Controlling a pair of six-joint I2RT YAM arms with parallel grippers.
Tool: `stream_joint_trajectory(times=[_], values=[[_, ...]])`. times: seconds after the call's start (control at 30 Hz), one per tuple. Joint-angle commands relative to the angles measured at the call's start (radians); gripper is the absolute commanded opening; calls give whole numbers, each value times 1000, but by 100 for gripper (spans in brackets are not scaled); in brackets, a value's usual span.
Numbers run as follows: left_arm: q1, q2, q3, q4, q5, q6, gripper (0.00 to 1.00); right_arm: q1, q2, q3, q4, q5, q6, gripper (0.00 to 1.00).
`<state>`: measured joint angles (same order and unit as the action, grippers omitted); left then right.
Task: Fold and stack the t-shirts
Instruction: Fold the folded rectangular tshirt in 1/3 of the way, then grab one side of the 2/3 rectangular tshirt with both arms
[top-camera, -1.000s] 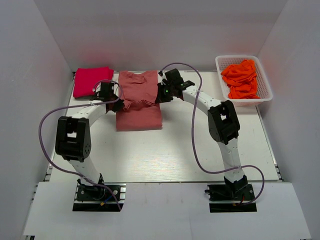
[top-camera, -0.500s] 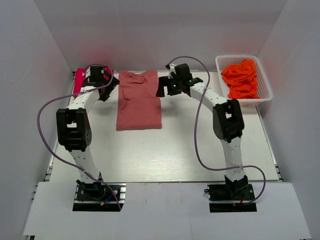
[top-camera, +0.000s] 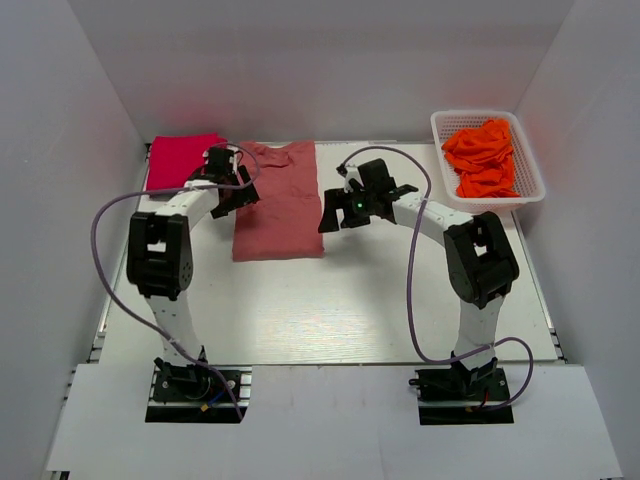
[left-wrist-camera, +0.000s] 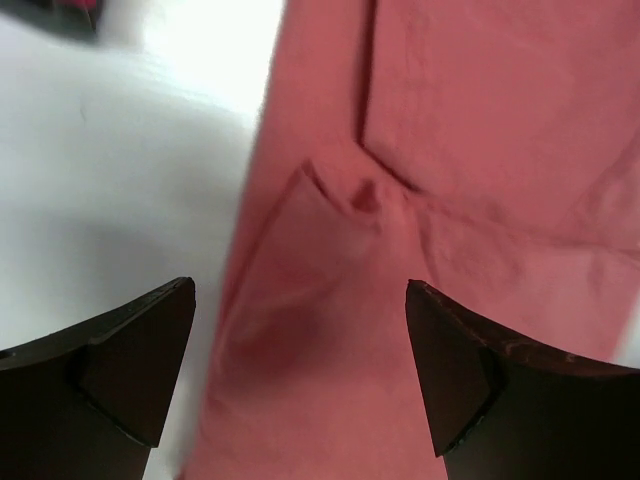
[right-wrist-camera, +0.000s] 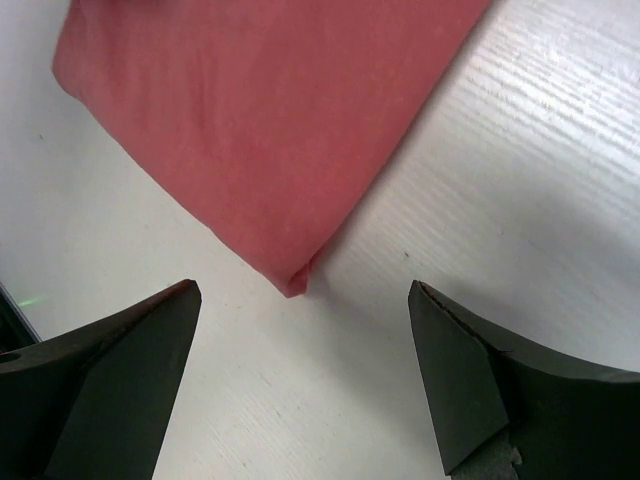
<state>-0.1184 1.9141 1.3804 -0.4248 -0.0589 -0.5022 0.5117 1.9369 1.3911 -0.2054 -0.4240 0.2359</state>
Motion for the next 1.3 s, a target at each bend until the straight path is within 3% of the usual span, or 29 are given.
stream_joint_trajectory(times=[0.0,0.17,0.43,0.53,0.73,0.83,1.03,1.17,1.27], values=[[-21,101,152,-106,-215,116,96,-4,-46,-21,52,-16,22,90],[-21,221,273,-219,-358,103,94,-4,-20,0,35,-16,31,90],[2,261,311,-198,-340,116,93,2,-7,22,15,-2,36,90],[2,232,312,-187,-253,160,96,14,-9,42,-8,5,19,90],[12,-49,97,-31,-90,123,99,63,-39,-3,27,93,86,90],[13,-176,-38,-11,-186,50,99,82,-36,-50,61,131,205,90],[13,-447,-323,50,-170,-71,99,116,14,-46,90,155,318,90],[13,-492,-477,50,-161,-192,99,122,52,-40,83,174,388,90],[13,-501,-579,105,-70,-222,99,120,68,-47,103,149,410,90]])
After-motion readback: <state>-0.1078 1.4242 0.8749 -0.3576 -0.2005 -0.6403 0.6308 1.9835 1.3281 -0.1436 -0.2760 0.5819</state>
